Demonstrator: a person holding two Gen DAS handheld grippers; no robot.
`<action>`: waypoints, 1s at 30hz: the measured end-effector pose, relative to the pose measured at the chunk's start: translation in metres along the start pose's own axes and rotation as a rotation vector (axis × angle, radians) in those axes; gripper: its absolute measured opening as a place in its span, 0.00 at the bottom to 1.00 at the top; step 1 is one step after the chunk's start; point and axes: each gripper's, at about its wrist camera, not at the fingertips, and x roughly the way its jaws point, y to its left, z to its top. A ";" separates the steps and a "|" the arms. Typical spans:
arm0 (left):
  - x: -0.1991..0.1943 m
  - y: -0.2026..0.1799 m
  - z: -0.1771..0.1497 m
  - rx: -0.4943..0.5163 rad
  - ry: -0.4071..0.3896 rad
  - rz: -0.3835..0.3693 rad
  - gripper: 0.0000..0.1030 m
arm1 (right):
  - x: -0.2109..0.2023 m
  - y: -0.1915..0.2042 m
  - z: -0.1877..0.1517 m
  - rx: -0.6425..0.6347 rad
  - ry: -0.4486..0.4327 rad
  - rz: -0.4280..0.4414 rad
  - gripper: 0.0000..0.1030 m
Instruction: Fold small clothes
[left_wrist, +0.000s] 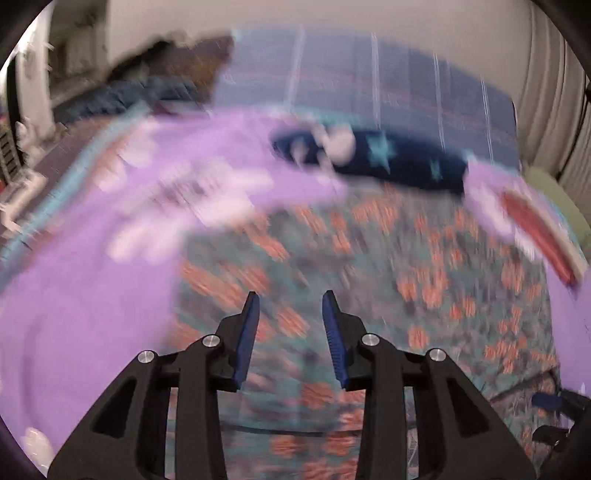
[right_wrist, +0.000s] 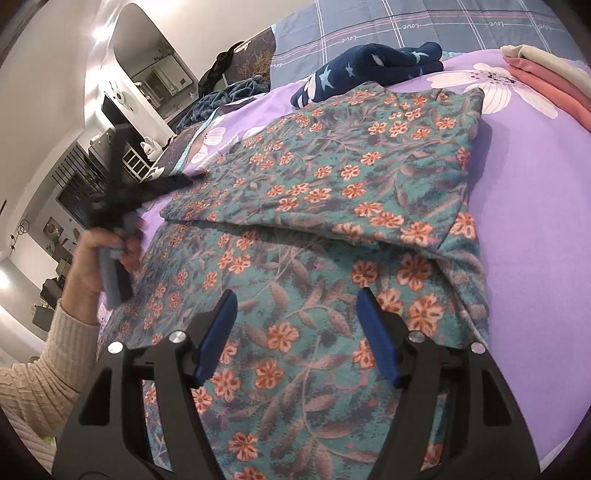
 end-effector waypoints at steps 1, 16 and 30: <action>0.020 -0.005 -0.007 0.011 0.067 -0.008 0.44 | -0.003 0.003 0.003 0.004 0.007 -0.032 0.57; 0.024 -0.019 -0.015 0.082 0.005 -0.012 0.65 | 0.019 -0.047 0.051 0.121 -0.016 -0.324 0.00; 0.019 -0.016 -0.018 0.068 -0.005 -0.057 0.76 | -0.029 -0.055 0.076 0.255 -0.151 -0.332 0.53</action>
